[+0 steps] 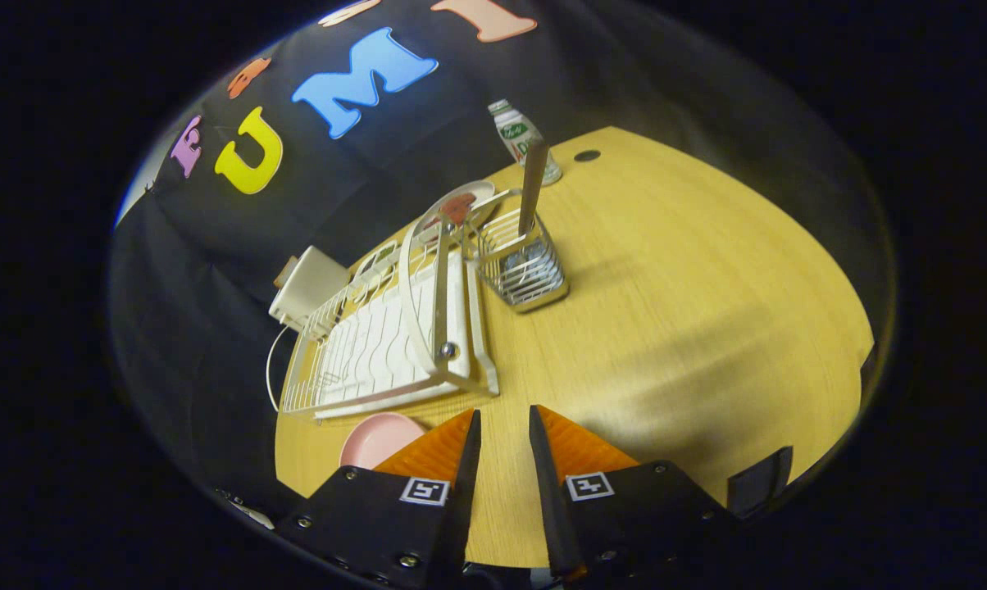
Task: Take the plate from the dish rack, then take the spoon from the basket and place it into the plate.
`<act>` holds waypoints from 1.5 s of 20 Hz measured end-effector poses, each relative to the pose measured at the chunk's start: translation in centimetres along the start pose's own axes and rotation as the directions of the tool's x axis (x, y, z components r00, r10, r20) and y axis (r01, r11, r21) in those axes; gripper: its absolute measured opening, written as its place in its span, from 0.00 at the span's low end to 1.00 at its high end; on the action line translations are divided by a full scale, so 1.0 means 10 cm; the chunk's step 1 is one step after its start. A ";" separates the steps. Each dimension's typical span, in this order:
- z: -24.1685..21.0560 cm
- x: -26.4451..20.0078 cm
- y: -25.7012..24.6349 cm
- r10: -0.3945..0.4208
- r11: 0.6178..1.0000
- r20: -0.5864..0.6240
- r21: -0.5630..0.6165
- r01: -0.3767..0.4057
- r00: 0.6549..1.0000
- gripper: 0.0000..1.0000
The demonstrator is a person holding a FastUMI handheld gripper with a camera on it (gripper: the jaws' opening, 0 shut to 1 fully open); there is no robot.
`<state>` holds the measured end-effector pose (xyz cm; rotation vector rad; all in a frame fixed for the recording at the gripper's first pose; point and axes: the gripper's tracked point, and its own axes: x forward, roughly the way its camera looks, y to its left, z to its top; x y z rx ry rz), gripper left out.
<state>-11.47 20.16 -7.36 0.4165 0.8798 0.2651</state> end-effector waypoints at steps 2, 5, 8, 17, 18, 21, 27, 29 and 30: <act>0.28 0.01 -0.02 -0.016 1.000 0.097 -0.016 0.018 0.995 0.38; 0.67 0.07 -0.05 -0.032 0.999 0.221 -0.016 0.037 0.975 0.37; 0.92 0.21 -0.11 -0.048 0.999 0.272 0.024 0.043 0.961 0.37; 1.36 0.64 -0.20 -0.029 0.996 0.339 0.089 -0.001 0.940 0.37; 1.40 0.65 -0.19 -0.028 0.997 0.346 0.083 -0.001 0.938 0.37; 1.50 0.70 -0.16 -0.016 0.999 0.389 0.054 -0.005 0.921 0.37; 1.60 0.77 -0.05 -0.014 1.000 0.422 0.000 0.015 0.907 0.14; 1.66 0.77 0.02 0.000 1.000 0.431 -0.017 0.008 0.902 0.14; 1.70 0.75 0.06 0.009 1.000 0.439 -0.027 0.003 0.899 0.14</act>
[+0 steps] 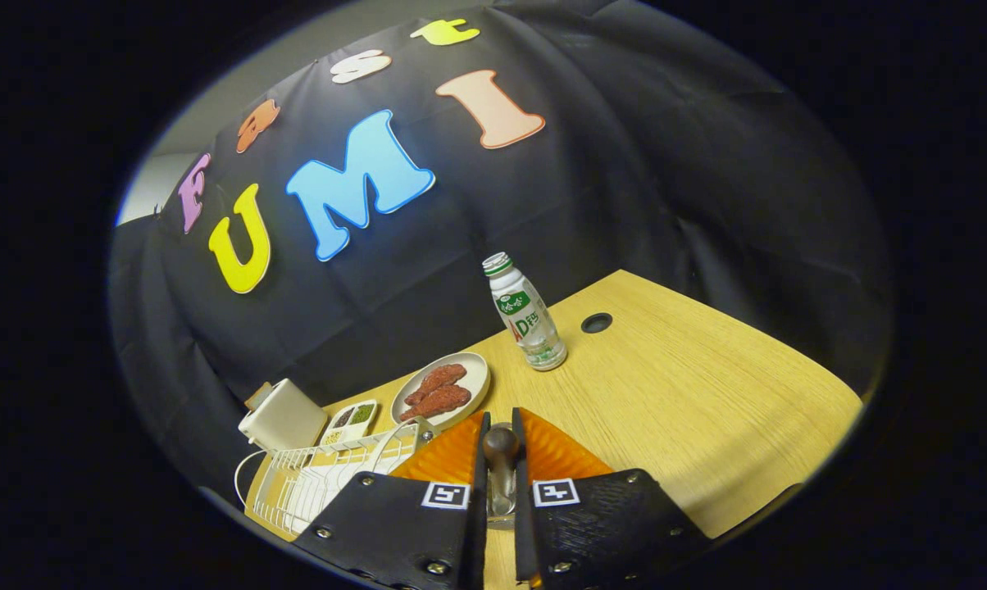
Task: Take the plate from the dish rack, then take the spoon from the basket and place it into the plate.
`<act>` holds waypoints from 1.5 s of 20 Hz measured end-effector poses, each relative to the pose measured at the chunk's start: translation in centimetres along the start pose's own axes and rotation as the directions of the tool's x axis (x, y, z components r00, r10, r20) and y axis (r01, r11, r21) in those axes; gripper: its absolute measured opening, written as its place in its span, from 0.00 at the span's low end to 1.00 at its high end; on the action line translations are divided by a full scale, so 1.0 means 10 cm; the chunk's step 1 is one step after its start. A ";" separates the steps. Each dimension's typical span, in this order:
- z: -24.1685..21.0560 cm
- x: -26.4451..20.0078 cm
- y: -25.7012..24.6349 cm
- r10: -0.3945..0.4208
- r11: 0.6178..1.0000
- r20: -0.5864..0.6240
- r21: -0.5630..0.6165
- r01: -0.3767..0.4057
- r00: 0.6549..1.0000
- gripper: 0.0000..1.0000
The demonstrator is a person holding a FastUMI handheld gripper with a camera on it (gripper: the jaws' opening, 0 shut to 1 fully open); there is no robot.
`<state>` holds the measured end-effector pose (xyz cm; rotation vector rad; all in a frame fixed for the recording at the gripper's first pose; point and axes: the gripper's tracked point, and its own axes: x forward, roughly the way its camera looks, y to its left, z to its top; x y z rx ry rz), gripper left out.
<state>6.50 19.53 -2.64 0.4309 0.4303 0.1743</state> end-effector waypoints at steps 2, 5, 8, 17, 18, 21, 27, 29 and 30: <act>0.12 0.01 0.08 0.011 1.000 0.022 -0.020 -0.010 1.000 0.14; 0.33 -0.05 0.15 0.020 0.999 0.055 -0.036 -0.018 0.998 0.14; 0.52 -0.12 0.21 0.037 0.998 0.072 -0.054 -0.033 0.997 0.14; 0.92 -0.76 0.69 0.138 0.983 0.119 -0.137 -0.121 0.983 0.14; 0.91 -0.85 0.79 0.153 0.980 0.114 -0.144 -0.136 0.982 0.14; 0.81 -1.09 1.03 0.194 0.970 0.088 -0.163 -0.178 0.977 0.13; 0.35 -1.50 1.55 0.291 0.927 -0.002 -0.247 -0.282 0.957 0.13; 0.10 -1.59 1.72 0.318 0.909 -0.039 -0.271 -0.316 0.947 0.14; -0.04 -1.64 1.80 0.329 0.900 -0.059 -0.282 -0.331 0.943 0.14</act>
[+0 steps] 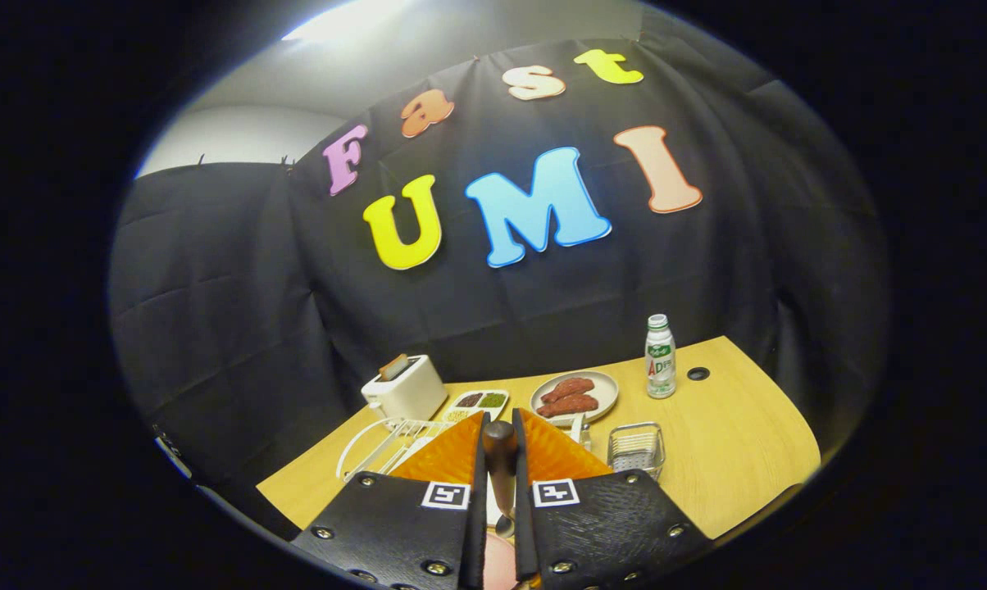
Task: Take the plate from the dish rack, then take the spoon from the basket and place it into the plate.
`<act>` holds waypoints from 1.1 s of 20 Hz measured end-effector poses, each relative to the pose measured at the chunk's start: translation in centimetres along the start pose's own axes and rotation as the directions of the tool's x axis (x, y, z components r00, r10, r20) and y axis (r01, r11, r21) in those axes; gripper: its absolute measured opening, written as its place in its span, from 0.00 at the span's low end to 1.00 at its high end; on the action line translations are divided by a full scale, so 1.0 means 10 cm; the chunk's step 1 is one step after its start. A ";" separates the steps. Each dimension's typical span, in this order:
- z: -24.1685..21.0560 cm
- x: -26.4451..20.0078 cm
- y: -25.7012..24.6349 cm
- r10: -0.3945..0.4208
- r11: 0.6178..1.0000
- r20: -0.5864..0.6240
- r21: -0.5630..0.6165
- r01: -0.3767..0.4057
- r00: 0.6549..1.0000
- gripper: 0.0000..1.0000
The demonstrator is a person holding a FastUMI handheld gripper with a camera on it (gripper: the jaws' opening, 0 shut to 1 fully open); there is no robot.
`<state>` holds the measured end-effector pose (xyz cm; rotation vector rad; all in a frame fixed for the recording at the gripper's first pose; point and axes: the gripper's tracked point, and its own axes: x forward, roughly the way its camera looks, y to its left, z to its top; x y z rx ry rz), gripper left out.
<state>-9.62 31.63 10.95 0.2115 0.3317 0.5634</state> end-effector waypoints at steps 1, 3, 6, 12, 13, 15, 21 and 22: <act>-0.11 0.00 0.09 0.016 1.000 -0.017 -0.010 -0.016 1.000 0.14; -0.33 -0.01 0.31 0.048 0.998 -0.055 -0.026 -0.050 0.997 0.14; -0.66 -0.03 0.56 0.072 0.995 -0.110 -0.061 -0.079 0.991 0.14; -1.31 0.07 0.80 0.073 0.980 -0.190 -0.166 -0.106 0.979 0.14; -1.39 0.09 0.84 0.076 0.978 -0.198 -0.174 -0.111 0.977 0.14; -1.52 0.13 0.89 0.078 0.976 -0.215 -0.185 -0.119 0.974 0.14; -1.61 0.21 1.11 0.097 0.971 -0.208 -0.194 -0.139 0.973 0.14; -1.63 0.22 1.15 0.103 0.970 -0.214 -0.196 -0.146 0.971 0.14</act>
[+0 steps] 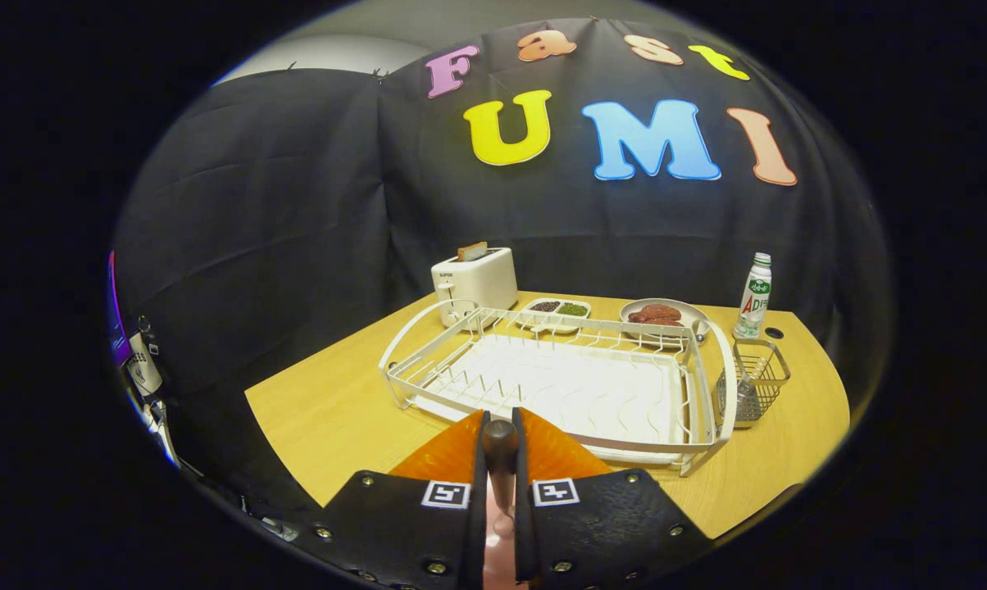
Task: Take the plate from the dish rack, then take the spoon from the basket and place it into the plate.
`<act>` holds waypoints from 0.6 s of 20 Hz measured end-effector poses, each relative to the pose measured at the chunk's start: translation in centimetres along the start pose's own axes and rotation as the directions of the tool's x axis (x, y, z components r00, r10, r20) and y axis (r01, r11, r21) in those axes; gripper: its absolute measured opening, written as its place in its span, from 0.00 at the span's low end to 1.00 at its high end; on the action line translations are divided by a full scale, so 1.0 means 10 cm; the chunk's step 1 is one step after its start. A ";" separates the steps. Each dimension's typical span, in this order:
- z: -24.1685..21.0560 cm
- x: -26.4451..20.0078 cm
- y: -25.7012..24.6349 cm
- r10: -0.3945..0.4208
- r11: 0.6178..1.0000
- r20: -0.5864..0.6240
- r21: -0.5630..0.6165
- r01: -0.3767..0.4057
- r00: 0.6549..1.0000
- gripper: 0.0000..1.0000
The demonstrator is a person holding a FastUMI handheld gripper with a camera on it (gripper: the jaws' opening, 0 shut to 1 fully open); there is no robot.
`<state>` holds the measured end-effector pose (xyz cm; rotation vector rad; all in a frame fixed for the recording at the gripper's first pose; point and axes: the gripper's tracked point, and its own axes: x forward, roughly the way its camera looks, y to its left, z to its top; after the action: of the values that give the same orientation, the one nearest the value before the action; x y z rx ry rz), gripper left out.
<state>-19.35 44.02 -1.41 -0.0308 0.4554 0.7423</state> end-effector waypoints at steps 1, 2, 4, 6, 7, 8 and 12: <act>0.00 0.01 0.03 0.001 1.000 0.003 -0.002 -0.001 1.000 0.14; 0.01 0.02 0.05 0.002 1.000 0.011 -0.003 -0.002 1.000 0.14; -0.01 0.02 0.08 0.006 1.000 0.003 -0.005 -0.006 1.000 0.14; 0.01 0.01 0.06 -0.014 1.000 0.014 0.007 0.014 1.000 0.14; 0.02 -0.01 0.04 -0.024 1.000 0.019 0.018 0.023 1.000 0.14; 0.04 -0.01 0.04 -0.030 0.999 0.025 0.031 0.029 0.999 0.14; 0.16 -0.05 0.03 -0.021 0.999 0.044 0.048 0.019 0.999 0.18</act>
<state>-19.26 44.20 0.32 0.0250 0.4298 0.7111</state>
